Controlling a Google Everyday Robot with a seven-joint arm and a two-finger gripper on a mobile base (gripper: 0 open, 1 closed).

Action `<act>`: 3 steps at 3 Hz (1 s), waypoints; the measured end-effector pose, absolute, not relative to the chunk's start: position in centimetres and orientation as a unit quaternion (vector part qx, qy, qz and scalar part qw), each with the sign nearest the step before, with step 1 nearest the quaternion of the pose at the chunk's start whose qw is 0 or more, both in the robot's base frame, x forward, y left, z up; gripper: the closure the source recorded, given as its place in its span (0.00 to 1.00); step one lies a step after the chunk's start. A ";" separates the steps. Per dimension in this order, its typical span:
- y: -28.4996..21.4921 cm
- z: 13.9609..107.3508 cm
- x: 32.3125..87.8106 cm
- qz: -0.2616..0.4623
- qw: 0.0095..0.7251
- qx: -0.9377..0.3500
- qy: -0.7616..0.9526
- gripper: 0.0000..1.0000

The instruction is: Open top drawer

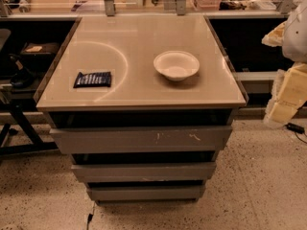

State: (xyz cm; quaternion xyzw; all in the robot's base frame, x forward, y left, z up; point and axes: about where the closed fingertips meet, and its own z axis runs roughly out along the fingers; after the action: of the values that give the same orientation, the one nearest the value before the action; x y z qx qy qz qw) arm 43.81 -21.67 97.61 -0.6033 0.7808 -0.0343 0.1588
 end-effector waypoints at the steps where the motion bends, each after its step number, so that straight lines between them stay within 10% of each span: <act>1: -21.7 97.6 43.8 -0.034 0.159 -0.603 0.781 0.00; 3: -19.6 89.4 43.0 0.000 0.149 -0.598 0.788 0.00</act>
Offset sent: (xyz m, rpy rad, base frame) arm -0.0186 0.0275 -0.0887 0.0490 0.0485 0.0010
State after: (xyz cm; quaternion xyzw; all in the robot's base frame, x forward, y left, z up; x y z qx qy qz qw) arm 43.04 -19.57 89.38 -0.5978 0.7878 0.0005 0.1487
